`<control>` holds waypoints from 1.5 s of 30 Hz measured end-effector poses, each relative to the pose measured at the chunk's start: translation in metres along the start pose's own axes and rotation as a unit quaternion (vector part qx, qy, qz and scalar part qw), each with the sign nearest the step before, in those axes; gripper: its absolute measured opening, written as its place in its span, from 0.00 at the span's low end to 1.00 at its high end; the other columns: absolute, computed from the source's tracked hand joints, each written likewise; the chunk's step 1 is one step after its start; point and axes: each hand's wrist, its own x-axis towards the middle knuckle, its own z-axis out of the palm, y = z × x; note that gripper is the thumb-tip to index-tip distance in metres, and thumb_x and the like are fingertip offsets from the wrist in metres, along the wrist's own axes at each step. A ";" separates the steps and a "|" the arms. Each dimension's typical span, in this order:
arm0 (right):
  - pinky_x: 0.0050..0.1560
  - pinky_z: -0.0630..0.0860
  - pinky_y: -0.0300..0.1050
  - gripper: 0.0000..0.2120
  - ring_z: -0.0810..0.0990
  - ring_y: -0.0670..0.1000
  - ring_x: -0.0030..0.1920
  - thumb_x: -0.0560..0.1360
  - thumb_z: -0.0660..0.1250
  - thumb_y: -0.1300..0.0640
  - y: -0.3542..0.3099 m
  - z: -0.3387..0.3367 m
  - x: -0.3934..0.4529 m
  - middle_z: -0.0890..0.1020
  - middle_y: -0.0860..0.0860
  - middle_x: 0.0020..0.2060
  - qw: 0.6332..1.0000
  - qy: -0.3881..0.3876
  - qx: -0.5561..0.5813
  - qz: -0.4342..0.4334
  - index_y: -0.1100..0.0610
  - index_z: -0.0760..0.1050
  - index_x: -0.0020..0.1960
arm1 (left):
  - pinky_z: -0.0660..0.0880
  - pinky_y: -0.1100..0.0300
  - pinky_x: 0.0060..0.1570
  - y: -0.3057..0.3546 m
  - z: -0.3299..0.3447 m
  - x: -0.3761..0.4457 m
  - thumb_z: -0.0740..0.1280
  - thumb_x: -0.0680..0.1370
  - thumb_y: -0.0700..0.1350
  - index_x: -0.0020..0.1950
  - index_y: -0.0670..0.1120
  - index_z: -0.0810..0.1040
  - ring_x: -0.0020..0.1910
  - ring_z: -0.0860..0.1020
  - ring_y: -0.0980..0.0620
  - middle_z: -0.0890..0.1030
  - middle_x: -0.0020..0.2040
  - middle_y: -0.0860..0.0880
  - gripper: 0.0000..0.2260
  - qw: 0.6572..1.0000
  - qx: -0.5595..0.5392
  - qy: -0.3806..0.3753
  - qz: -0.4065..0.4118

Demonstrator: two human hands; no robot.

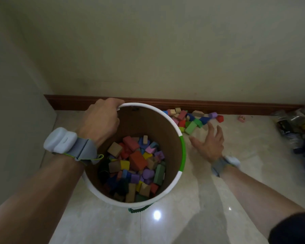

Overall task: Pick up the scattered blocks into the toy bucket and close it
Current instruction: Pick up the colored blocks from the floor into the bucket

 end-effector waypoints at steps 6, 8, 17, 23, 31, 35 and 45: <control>0.70 0.57 0.67 0.52 0.52 0.60 0.78 0.62 0.60 0.22 0.035 0.052 0.011 0.51 0.52 0.80 0.995 0.010 -0.071 -0.068 0.39 0.45 0.79 | 0.71 0.48 0.50 0.002 0.001 0.009 0.63 0.72 0.38 0.65 0.53 0.74 0.52 0.74 0.34 0.78 0.55 0.39 0.23 0.999 0.027 0.015 0.030; 0.69 0.59 0.70 0.48 0.53 0.61 0.78 0.63 0.56 0.26 0.019 0.065 0.020 0.53 0.53 0.80 0.994 0.041 -0.061 -0.085 0.37 0.46 0.79 | 0.71 0.48 0.49 0.003 0.001 0.014 0.63 0.71 0.38 0.64 0.52 0.75 0.51 0.74 0.34 0.79 0.53 0.39 0.22 0.998 0.044 0.021 0.043; 0.67 0.57 0.74 0.42 0.62 0.66 0.73 0.64 0.50 0.25 -0.029 0.085 0.088 0.62 0.56 0.76 0.988 0.051 -0.078 -0.124 0.37 0.54 0.76 | 0.71 0.47 0.49 -0.003 0.008 0.030 0.63 0.71 0.40 0.66 0.54 0.73 0.50 0.74 0.35 0.78 0.52 0.40 0.24 0.997 0.056 0.025 0.054; 0.57 0.67 0.72 0.40 0.70 0.68 0.63 0.66 0.50 0.23 -0.025 0.080 0.101 0.68 0.57 0.71 0.977 0.061 -0.154 -0.132 0.32 0.49 0.76 | 0.70 0.46 0.49 -0.003 0.008 0.026 0.63 0.72 0.40 0.66 0.54 0.73 0.50 0.73 0.35 0.77 0.53 0.40 0.23 0.997 0.034 0.031 0.059; 0.54 0.72 0.67 0.41 0.69 0.72 0.62 0.66 0.38 0.34 -0.033 0.080 0.092 0.68 0.62 0.68 0.983 0.076 -0.159 -0.060 0.44 0.53 0.77 | 0.71 0.46 0.50 0.000 0.004 0.024 0.63 0.72 0.42 0.66 0.56 0.73 0.51 0.74 0.34 0.77 0.54 0.39 0.22 0.998 0.035 0.028 0.041; 0.43 0.74 0.61 0.44 0.70 0.71 0.59 0.63 0.35 0.40 -0.037 0.078 0.082 0.69 0.63 0.66 0.983 0.118 -0.135 -0.031 0.57 0.63 0.71 | 0.71 0.47 0.49 0.002 0.004 0.023 0.63 0.72 0.42 0.65 0.56 0.73 0.50 0.74 0.33 0.77 0.52 0.38 0.22 0.999 0.029 0.032 0.032; 0.40 0.71 0.57 0.28 0.66 0.73 0.64 0.74 0.47 0.43 -0.036 0.070 0.070 0.61 0.63 0.72 0.974 0.038 -0.209 -0.078 0.51 0.65 0.71 | 0.71 0.46 0.50 0.001 0.005 0.025 0.64 0.71 0.42 0.65 0.56 0.73 0.51 0.74 0.33 0.77 0.54 0.39 0.23 0.998 0.029 0.030 0.039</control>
